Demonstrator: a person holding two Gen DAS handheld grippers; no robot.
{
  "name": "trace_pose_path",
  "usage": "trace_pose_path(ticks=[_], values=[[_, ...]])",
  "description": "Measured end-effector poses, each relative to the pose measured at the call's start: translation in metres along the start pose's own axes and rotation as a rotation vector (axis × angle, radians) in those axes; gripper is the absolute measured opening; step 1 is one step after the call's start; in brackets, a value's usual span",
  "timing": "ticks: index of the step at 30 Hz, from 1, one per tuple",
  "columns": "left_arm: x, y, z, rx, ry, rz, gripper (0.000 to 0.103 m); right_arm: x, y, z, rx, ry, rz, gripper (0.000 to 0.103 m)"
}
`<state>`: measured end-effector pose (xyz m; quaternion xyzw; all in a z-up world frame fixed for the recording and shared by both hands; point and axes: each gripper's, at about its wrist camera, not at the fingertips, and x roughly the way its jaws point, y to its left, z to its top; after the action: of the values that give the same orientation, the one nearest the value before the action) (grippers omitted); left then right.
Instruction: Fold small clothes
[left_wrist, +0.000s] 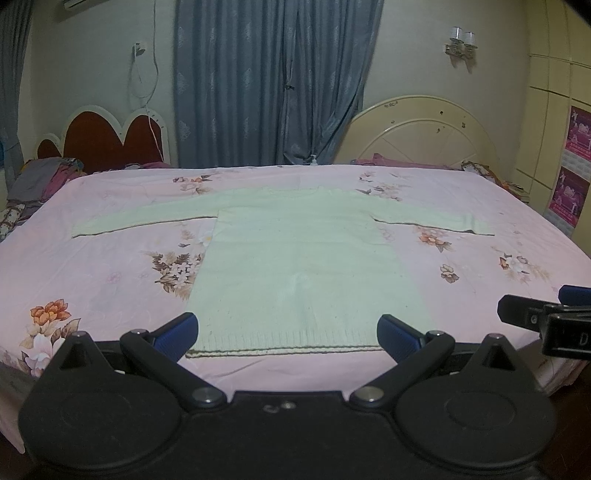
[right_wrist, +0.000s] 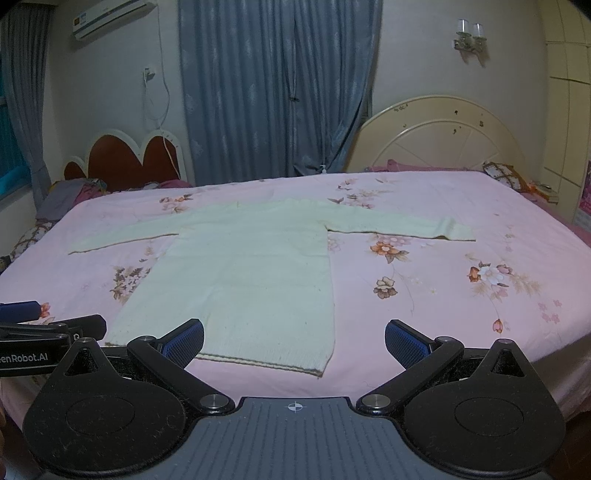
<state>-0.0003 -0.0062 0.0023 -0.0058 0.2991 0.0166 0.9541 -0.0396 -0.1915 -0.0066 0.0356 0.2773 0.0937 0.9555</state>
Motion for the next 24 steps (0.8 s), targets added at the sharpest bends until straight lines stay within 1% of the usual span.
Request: trace_pose_path(ticks=[24], values=[[-0.0013, -0.0013, -0.0011, 0.001, 0.004, -0.003, 0.103, 0.001, -0.0023, -0.0008, -0.002, 0.003, -0.001, 0.103]])
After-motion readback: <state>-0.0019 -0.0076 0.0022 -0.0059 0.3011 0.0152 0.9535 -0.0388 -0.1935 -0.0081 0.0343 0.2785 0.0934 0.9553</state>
